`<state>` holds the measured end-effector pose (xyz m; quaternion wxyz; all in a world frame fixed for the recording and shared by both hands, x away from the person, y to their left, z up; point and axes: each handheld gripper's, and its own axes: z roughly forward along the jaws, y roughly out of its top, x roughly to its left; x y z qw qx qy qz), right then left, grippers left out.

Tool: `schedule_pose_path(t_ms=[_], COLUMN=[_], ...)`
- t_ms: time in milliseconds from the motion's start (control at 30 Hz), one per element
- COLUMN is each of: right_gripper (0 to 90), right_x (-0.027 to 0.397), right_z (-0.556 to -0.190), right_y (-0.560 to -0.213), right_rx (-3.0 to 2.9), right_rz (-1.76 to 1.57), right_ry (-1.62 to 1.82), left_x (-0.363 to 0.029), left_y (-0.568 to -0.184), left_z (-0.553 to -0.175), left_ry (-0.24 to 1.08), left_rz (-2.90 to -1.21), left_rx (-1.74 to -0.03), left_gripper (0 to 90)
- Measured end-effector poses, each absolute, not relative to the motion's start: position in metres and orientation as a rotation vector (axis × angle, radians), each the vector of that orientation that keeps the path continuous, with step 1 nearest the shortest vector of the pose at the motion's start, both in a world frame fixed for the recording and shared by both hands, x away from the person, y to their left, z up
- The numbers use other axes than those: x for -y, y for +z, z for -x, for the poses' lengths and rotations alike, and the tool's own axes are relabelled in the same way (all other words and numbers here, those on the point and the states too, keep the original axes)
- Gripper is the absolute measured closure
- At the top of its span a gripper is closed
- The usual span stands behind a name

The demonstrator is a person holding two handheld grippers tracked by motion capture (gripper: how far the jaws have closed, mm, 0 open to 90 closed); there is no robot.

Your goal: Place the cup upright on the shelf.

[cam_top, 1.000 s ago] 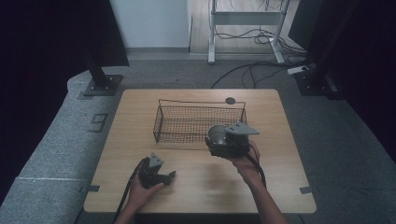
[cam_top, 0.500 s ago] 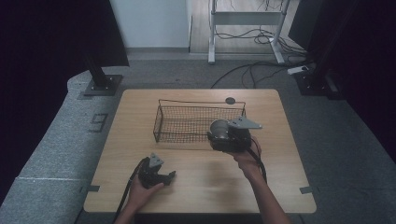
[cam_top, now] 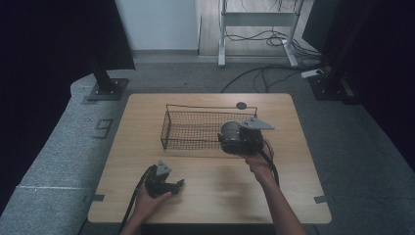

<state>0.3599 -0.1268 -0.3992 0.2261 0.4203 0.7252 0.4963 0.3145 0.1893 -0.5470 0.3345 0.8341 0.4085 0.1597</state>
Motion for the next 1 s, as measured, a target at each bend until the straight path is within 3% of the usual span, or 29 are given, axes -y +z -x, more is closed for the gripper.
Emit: schedule_pose_path(t_ms=[1000], right_gripper=[13.7], right_x=[0.133], right_z=[-0.39], right_y=[-0.393], right_rx=[-1.983], right_rz=[-1.193], right_ry=[1.356], left_x=[-0.189], left_y=[-0.547], left_z=[-0.314], left_ry=[0.416], left_rz=[-2.179], left_rx=[-1.062], left_gripper=[16.9])
